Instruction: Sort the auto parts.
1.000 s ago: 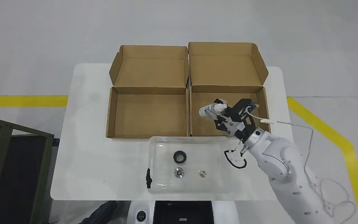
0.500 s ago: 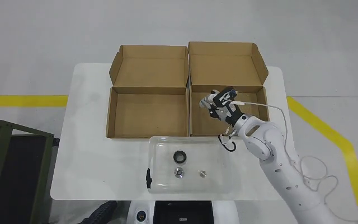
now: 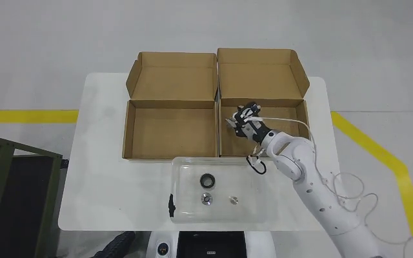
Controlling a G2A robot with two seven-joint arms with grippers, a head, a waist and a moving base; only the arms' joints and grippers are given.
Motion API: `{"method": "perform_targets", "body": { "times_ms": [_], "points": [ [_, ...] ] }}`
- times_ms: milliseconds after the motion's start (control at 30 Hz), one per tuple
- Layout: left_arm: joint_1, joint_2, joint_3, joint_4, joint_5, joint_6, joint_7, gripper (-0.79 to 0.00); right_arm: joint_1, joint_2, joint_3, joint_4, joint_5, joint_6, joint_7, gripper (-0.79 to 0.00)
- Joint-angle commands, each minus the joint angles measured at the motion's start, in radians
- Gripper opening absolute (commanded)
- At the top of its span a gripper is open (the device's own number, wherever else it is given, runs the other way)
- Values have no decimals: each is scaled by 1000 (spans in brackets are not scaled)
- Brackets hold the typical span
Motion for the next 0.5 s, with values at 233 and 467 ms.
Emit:
{"method": "perform_targets", "body": {
  "times_ms": [233, 467],
  "points": [
    [0, 0, 0, 0, 0, 0, 0, 0, 8, 1, 29, -20, -11, -9, 29, 0],
    [0, 0, 0, 0, 0, 0, 0, 0, -30, 22, 129, -181, -37, -69, 107, 0]
  ]
}}
